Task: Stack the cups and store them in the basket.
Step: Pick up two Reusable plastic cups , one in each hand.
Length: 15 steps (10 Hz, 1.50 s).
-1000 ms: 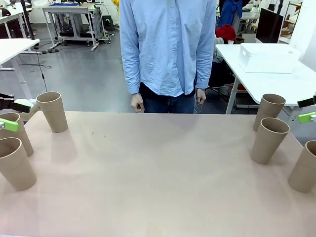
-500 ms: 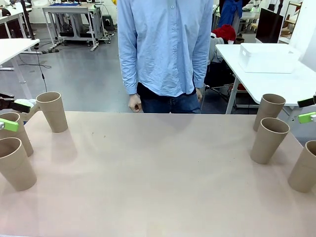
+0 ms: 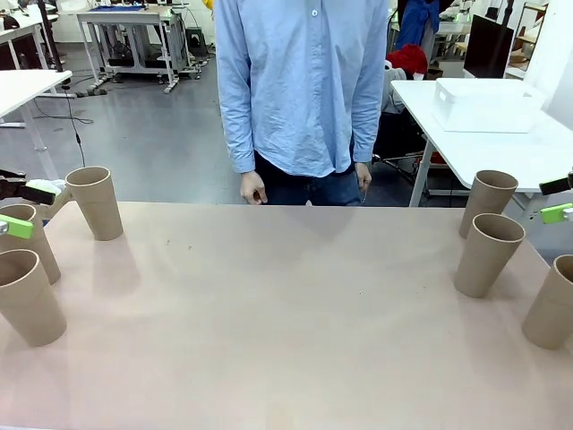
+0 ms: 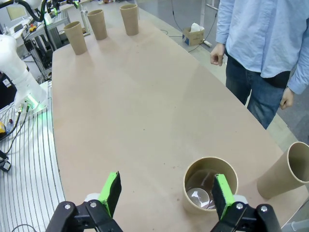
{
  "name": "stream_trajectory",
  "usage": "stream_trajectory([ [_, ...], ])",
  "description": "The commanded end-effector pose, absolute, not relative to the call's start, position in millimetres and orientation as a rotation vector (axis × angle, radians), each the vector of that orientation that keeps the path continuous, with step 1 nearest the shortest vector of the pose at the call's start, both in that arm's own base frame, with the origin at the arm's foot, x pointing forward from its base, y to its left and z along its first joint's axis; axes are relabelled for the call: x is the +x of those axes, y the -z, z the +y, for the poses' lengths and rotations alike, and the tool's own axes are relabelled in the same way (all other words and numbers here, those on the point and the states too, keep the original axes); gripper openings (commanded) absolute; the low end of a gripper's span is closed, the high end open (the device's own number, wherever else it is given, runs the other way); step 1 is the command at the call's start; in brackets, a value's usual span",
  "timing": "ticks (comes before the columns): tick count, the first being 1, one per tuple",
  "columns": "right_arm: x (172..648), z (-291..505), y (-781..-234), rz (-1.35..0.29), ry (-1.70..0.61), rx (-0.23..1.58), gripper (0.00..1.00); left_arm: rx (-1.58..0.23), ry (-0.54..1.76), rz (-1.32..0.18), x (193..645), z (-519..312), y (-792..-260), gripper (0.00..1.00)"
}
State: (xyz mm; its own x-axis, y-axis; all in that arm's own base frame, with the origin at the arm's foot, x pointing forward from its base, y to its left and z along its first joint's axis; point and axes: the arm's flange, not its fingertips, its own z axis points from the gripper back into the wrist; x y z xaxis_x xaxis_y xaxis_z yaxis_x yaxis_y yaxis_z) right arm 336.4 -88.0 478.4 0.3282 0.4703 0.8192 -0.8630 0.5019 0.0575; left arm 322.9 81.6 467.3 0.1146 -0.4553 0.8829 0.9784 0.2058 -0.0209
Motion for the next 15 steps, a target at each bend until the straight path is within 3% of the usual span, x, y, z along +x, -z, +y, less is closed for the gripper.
stream_trajectory([
  [1,340.0,-88.3,-478.8,-0.865,-0.94,0.555,1.0,-0.754,1.221,-0.903,322.9,83.2,-466.8,1.0],
  [4,336.4,-88.0,-478.4,-0.841,-0.932,0.547,1.0,-0.748,1.208,-0.889,322.9,81.6,-467.3,1.0],
  [9,361.3,-198.8,-502.9,-0.938,-0.963,0.74,1.0,-0.821,1.293,-0.899,366.5,164.7,-525.2,1.0],
  [15,357.3,-295.2,-448.7,-1.073,-0.987,0.838,1.0,-0.851,1.328,-1.021,399.1,301.6,-498.4,1.0],
])
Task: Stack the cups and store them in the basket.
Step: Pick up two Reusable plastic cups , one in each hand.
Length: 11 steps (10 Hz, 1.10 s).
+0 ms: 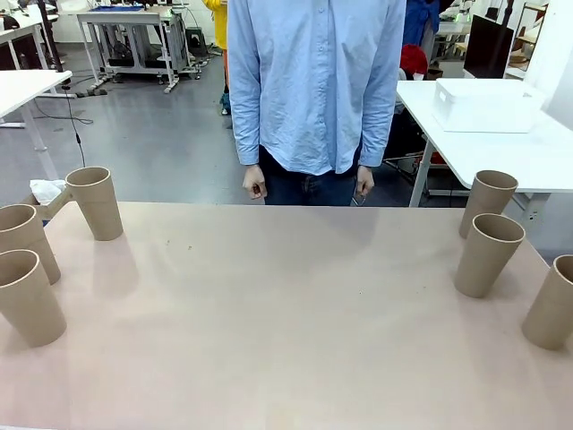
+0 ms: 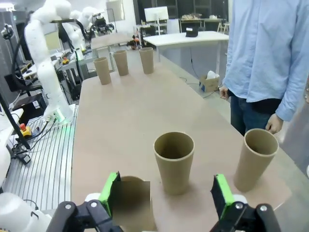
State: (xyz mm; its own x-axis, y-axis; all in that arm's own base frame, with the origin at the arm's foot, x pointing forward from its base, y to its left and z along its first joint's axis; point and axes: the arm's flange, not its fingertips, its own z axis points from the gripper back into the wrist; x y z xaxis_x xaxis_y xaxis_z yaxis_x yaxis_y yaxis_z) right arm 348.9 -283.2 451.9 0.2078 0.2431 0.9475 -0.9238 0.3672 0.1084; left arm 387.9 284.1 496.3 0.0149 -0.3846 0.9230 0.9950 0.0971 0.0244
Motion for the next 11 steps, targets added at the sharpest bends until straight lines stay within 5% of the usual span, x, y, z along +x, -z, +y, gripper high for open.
stream_trajectory([
  [1,352.5,-300.2,-431.1,-1.1,-0.991,0.851,1.0,-0.86,1.334,-1.051,404.5,320.4,-484.7,1.0],
  [7,322.9,-296.9,-326.6,-1.141,-1.083,0.974,1.0,-1.032,1.25,-1.091,448.8,373.5,-393.6,1.0],
  [11,326.6,-293.3,-334.0,-1.121,-1.046,0.95,1.0,-0.997,1.271,-1.072,442.2,359.5,-388.9,1.0],
])
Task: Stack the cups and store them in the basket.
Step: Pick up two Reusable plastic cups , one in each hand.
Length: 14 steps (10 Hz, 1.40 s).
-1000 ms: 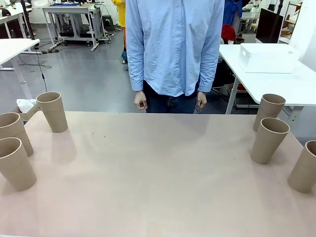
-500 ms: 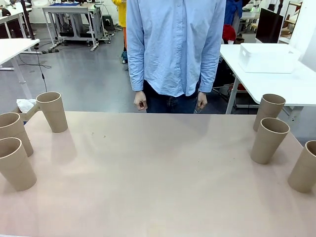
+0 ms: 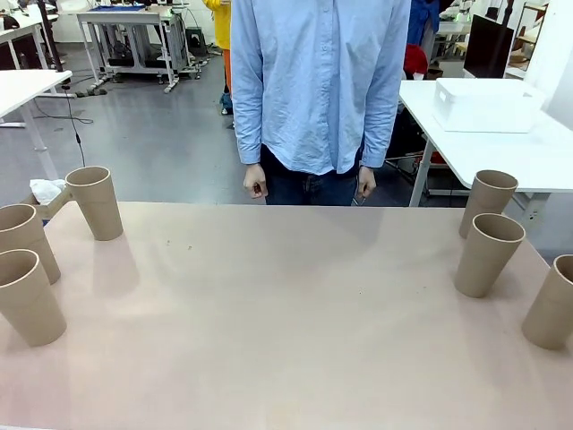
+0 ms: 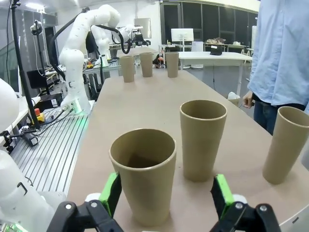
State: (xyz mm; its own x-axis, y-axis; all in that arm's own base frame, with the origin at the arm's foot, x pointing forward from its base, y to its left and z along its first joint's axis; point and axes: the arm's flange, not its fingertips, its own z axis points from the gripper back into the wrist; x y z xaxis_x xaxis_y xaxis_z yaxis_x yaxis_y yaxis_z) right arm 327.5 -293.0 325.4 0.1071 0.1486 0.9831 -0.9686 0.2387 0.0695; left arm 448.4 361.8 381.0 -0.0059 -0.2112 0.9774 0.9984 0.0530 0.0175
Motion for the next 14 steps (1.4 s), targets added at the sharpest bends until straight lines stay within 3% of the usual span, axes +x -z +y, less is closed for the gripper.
stream_trajectory([
  [1,326.6,-293.3,-334.0,-1.121,-1.046,0.95,1.0,-0.997,1.271,-1.072,442.2,359.5,-388.9,1.0],
  [6,327.6,-322.6,-289.2,-1.206,-1.166,1.099,1.0,-1.117,1.263,-1.102,462.6,381.5,-335.9,1.0],
  [10,319.0,-297.3,-261.8,-1.199,-1.263,1.174,1.0,-1.19,1.319,-1.099,477.5,371.8,-311.8,1.0],
  [14,328.3,-272.7,-254.7,-1.071,-1.399,1.255,1.0,-1.292,1.333,-0.971,499.7,363.6,-305.7,1.0],
])
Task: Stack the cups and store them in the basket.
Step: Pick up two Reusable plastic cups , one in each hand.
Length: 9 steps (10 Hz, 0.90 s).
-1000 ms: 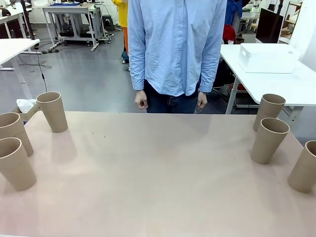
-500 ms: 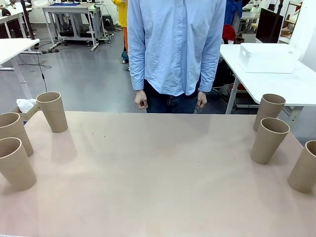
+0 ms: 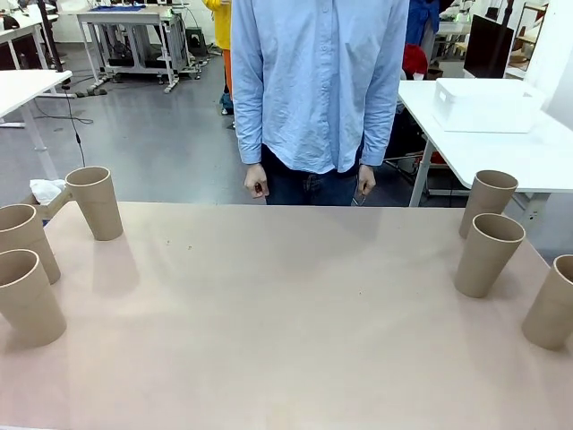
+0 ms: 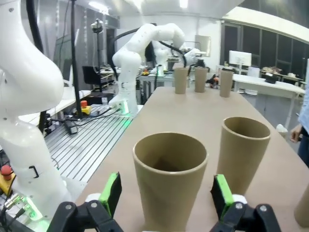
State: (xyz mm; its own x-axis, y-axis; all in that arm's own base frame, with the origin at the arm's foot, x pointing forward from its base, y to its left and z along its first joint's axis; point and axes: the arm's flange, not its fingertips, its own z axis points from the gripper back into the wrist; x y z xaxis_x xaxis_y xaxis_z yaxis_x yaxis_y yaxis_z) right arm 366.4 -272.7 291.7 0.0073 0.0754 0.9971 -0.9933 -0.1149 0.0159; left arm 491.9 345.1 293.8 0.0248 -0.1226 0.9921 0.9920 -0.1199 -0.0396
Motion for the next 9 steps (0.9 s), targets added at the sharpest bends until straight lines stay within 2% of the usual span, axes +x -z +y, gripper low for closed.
stream_trajectory([
  [1,366.2,-277.2,-297.9,-1.122,-1.286,1.217,1.0,-1.193,1.315,-1.07,487.6,349.4,-295.7,1.0],
  [3,366.2,-277.2,-297.9,-1.122,-1.286,1.217,1.0,-1.193,1.315,-1.07,487.6,349.4,-295.7,1.0],
  [6,357.8,-268.2,-290.0,-1.098,-1.391,1.26,1.0,-1.272,1.386,-0.982,495.0,338.3,-284.8,1.0],
  [9,356.9,-260.6,-284.1,-1.088,-1.427,1.292,1.0,-1.27,1.388,-1.052,495.0,330.4,-274.9,1.0],
])
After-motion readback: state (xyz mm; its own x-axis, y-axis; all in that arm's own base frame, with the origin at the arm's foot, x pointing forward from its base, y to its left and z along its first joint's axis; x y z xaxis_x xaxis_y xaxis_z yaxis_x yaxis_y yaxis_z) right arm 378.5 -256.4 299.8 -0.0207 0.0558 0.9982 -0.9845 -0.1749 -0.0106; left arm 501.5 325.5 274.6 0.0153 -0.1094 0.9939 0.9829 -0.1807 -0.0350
